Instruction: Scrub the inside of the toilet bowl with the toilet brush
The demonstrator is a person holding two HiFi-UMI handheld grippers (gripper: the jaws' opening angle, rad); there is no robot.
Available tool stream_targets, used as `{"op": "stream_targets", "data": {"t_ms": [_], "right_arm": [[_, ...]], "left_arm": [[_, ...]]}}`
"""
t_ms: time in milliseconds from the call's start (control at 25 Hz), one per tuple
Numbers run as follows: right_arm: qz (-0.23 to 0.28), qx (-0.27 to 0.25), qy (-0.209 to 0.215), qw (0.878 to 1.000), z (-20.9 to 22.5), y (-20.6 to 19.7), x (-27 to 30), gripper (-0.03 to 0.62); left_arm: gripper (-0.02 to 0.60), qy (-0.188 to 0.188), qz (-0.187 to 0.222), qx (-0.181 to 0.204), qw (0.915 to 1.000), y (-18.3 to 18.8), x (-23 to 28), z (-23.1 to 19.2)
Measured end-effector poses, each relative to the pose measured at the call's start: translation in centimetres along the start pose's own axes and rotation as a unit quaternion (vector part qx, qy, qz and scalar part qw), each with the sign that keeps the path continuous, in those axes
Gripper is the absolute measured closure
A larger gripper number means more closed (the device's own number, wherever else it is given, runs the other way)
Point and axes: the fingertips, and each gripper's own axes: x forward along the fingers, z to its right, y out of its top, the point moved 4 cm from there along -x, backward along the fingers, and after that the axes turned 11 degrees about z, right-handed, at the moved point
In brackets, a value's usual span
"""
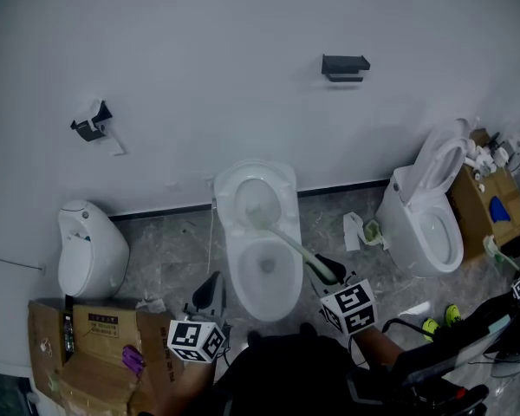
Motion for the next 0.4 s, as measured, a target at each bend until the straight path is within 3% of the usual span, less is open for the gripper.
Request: {"op": "stream_targets", "data": {"t_ms": [400], "right_arm": [[0.003,-0.004,0.005,1.0,0.38,0.08,-0.05,0.487]], "left_arm": [[0.572,-0.001,0.001,-0.002,1.0,-0.18,0.39,0.61]]}}
